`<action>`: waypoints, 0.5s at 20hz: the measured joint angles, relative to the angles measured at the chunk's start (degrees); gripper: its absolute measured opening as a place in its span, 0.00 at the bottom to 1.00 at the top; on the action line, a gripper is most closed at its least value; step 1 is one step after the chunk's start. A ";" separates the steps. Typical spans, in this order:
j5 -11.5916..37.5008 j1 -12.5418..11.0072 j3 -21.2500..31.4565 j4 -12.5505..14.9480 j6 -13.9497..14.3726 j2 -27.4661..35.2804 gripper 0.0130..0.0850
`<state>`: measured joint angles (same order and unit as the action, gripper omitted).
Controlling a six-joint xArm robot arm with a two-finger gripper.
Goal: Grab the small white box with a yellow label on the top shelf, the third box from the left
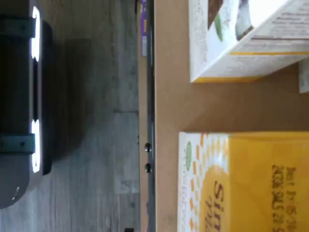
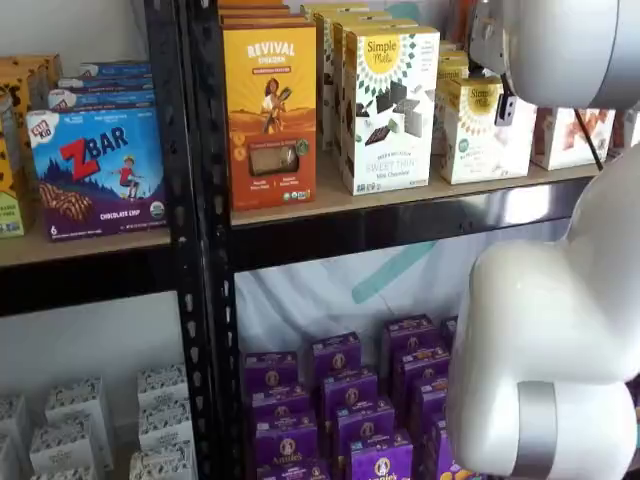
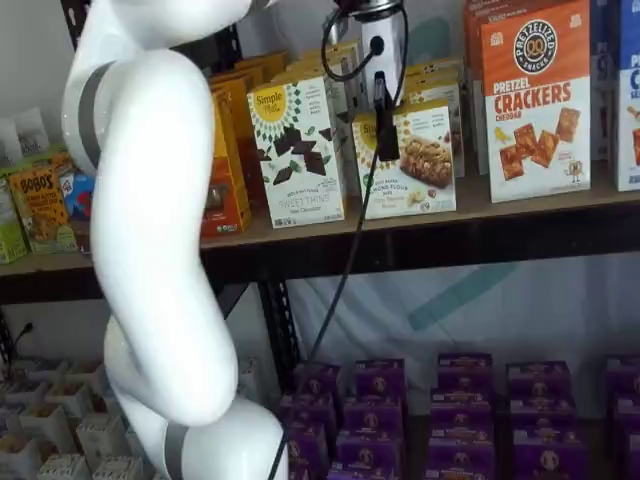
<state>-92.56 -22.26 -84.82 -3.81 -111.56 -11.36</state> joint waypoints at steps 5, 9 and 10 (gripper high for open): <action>0.17 -0.39 0.63 -0.78 -0.29 -0.12 1.00; 0.34 -1.01 0.59 -2.29 -0.74 -0.21 0.83; 0.28 -1.05 0.48 -2.35 -0.77 -0.18 0.83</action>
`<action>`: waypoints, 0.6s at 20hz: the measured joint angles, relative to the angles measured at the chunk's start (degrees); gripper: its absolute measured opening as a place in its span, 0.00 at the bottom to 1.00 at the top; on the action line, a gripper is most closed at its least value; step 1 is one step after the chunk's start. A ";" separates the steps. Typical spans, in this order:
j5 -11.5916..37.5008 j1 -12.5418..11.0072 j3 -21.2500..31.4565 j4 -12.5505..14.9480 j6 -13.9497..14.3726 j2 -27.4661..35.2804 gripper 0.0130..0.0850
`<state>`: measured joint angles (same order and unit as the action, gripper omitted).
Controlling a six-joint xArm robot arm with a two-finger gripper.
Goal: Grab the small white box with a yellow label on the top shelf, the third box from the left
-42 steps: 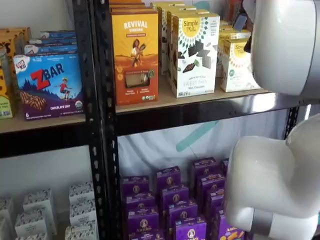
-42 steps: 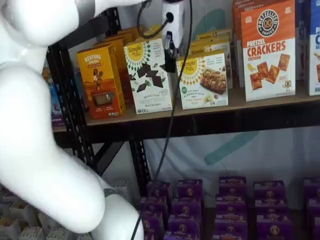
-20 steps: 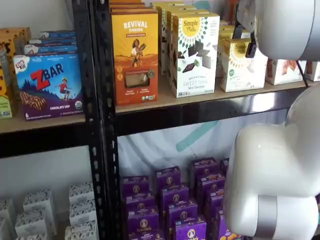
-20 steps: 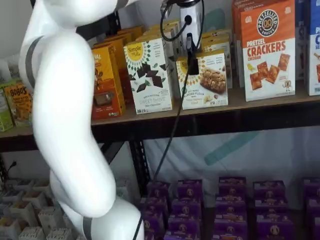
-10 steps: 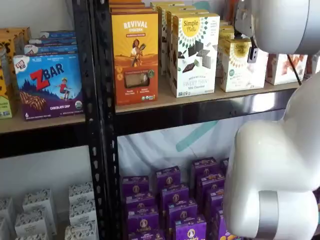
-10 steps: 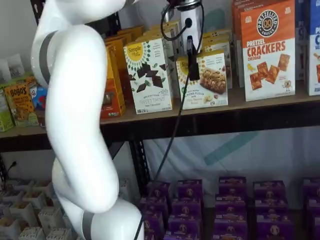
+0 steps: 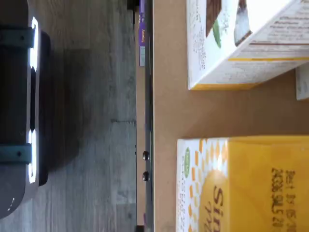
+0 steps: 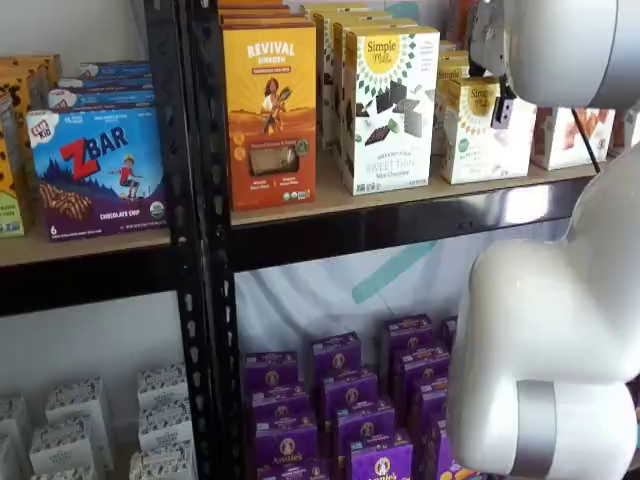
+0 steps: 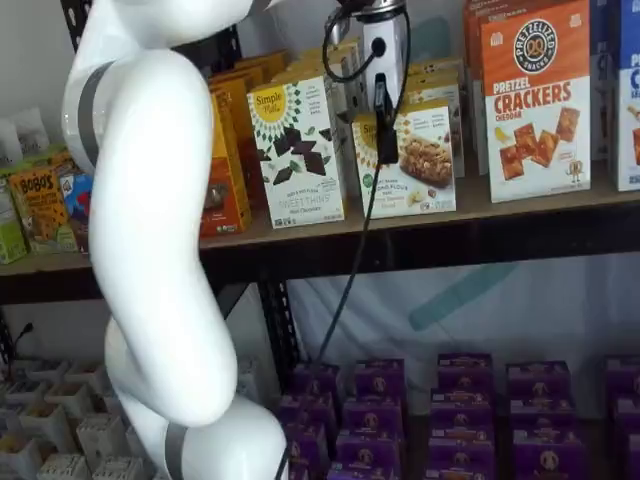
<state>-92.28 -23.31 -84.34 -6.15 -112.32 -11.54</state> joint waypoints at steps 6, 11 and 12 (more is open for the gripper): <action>0.38 -0.11 0.04 -0.24 -0.10 -0.19 0.72; 1.78 -0.41 1.05 -1.25 -0.35 -0.97 0.56; 1.95 -0.42 1.19 -1.28 -0.37 -1.08 0.50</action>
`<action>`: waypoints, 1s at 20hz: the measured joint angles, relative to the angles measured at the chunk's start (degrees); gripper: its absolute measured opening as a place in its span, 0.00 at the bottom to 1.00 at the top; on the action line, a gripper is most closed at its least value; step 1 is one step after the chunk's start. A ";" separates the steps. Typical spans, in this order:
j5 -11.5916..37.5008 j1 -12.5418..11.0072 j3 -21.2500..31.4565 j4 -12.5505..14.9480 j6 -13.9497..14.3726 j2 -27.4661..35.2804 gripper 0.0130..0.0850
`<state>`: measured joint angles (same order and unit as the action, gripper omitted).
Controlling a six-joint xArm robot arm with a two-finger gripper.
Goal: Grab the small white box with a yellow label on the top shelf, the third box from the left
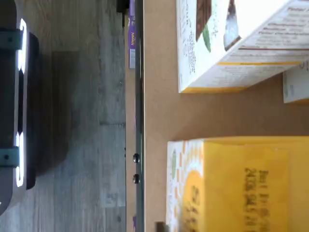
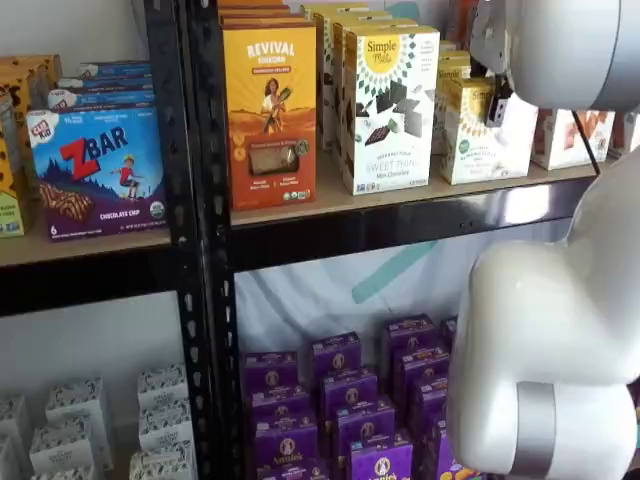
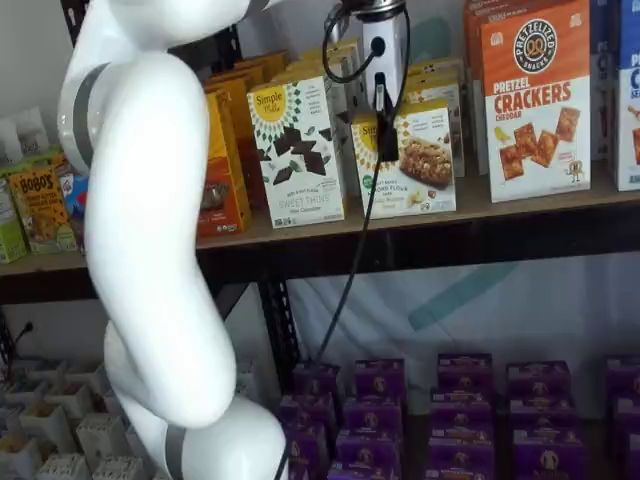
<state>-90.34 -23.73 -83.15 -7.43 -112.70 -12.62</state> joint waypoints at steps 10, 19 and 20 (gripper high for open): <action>1.43 -0.42 1.32 -0.44 -0.49 -0.84 0.33; 0.19 -0.92 0.91 -1.19 -0.77 -0.88 0.33; -0.27 -1.05 0.69 -1.41 -0.83 -0.88 0.33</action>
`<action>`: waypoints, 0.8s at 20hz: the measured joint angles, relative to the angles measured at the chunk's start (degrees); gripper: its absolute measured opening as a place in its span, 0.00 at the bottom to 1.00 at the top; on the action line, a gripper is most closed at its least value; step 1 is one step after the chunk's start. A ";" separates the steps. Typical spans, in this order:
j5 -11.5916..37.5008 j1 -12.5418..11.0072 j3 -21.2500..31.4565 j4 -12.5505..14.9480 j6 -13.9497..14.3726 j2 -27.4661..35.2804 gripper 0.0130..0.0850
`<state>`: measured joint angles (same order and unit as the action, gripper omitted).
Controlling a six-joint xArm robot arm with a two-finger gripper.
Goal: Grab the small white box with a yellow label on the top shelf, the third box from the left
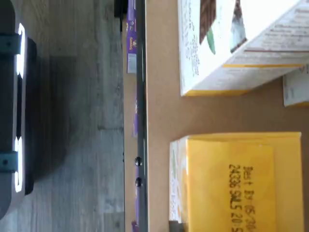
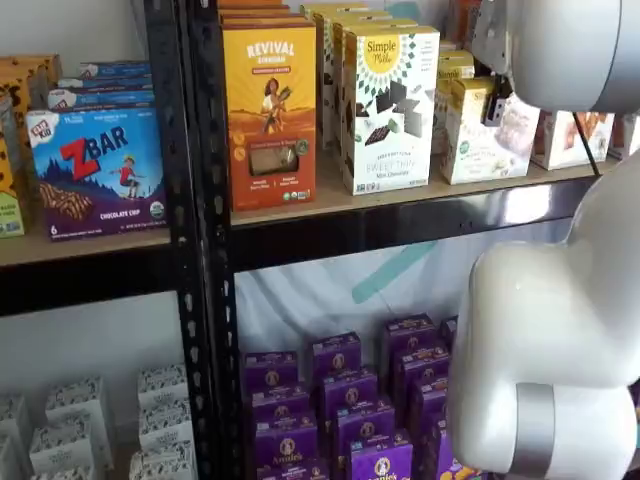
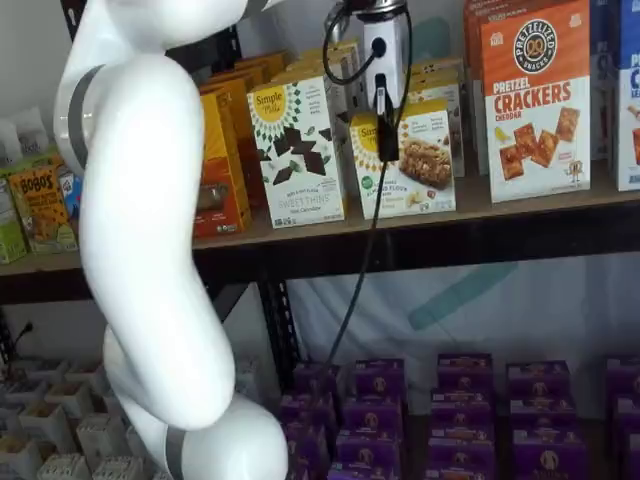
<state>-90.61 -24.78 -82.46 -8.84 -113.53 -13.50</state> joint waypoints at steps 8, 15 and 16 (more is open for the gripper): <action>-4.22 -1.49 -1.19 -0.53 -0.99 -0.68 0.33; -10.75 -3.39 -0.78 -1.82 -1.94 -4.19 0.33; -11.81 -3.61 -0.42 -1.97 -2.01 -5.17 0.33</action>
<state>-102.41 -28.39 -82.88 -10.81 -115.53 -18.67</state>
